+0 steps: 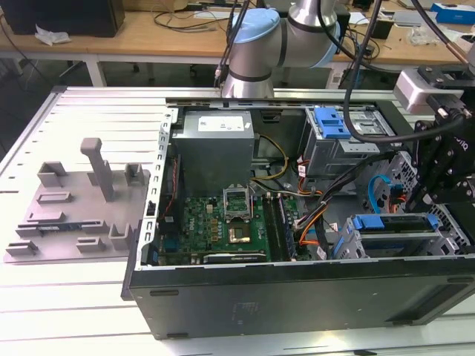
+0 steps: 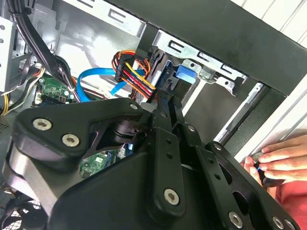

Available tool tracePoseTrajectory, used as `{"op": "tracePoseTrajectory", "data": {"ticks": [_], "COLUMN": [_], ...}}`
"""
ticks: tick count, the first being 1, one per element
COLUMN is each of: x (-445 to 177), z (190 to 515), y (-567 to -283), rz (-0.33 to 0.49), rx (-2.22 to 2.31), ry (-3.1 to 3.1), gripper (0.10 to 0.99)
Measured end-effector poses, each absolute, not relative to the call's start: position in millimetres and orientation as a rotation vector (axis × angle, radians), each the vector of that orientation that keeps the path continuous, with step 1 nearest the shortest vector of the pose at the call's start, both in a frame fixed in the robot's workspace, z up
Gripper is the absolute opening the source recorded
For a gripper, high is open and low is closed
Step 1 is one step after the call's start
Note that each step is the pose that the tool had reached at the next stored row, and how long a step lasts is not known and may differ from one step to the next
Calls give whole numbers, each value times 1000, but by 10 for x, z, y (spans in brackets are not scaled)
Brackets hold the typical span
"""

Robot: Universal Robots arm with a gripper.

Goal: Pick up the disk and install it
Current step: 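Insert the first disk wire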

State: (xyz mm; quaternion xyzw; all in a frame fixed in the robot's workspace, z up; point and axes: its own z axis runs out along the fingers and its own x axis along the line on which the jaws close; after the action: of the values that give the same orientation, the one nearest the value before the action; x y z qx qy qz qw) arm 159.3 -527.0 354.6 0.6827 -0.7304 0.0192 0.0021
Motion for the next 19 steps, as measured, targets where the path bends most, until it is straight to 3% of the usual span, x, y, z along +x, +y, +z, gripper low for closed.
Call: {"op": "tracePoseTrajectory", "data": {"ticks": [19], "x": [1593], "z": [3508], "y": [-5292], "rz": [60], "rx": [2173], "ry": [-2263], "gripper": [169]}}
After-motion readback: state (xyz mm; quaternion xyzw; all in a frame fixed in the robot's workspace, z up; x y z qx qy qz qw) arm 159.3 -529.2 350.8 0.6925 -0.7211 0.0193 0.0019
